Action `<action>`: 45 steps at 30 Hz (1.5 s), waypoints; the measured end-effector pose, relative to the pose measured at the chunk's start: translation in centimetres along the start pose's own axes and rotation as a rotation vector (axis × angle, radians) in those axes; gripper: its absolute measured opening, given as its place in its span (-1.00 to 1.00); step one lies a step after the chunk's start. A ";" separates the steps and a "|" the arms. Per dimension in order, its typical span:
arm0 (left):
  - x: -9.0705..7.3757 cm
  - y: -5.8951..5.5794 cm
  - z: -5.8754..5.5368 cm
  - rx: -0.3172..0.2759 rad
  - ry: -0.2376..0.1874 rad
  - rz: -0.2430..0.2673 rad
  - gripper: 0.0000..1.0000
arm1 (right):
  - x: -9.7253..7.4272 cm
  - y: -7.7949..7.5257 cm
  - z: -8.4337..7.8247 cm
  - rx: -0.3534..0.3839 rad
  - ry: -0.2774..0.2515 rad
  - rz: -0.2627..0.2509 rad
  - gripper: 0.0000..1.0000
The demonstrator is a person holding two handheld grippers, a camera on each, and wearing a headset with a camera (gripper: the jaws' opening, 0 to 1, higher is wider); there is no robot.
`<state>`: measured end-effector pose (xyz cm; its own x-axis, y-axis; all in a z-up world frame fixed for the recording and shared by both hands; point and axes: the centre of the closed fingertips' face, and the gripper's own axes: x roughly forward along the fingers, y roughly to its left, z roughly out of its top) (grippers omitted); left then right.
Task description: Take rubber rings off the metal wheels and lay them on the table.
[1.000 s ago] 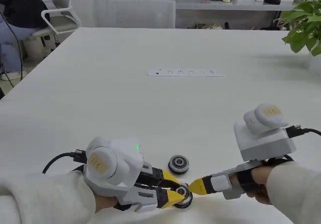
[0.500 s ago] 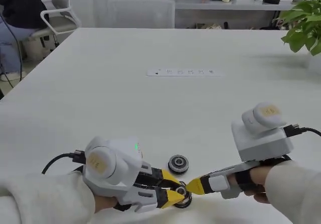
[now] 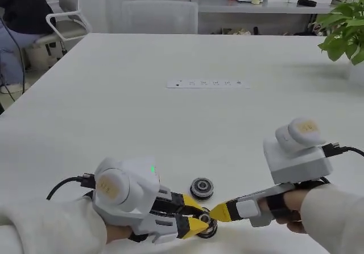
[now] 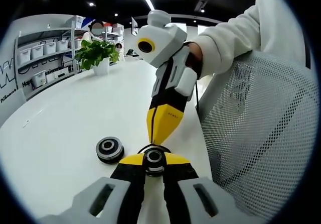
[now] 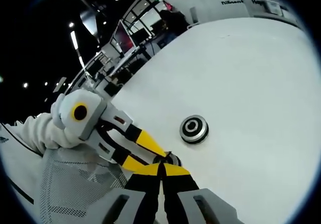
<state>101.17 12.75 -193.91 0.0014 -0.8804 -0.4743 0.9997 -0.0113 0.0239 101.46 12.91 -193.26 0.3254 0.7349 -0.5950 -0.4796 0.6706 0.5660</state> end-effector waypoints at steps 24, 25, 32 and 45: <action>0.2 0.0 0.1 -0.001 0.024 0.018 -0.85 | 0.1 -0.4 -0.5 0.030 0.008 -0.009 -1.00; 0.2 0.0 0.1 -0.005 0.030 0.019 -0.85 | 0.1 -0.4 -0.5 0.030 0.008 -0.010 -1.00; 0.2 -0.4 0.3 -0.060 0.054 -0.002 -0.73 | 0.0 -0.5 -0.4 0.035 0.006 -0.014 -1.00; -0.8 -1.1 1.9 -0.045 0.043 -0.034 -0.59 | -0.2 -0.6 -0.2 0.043 -0.005 -0.014 -1.00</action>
<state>100.02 12.62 -191.90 -0.0321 -0.8587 -0.5115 0.9993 -0.0184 -0.0319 101.57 12.32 -193.60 0.3362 0.7258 -0.6001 -0.4391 0.6845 0.5819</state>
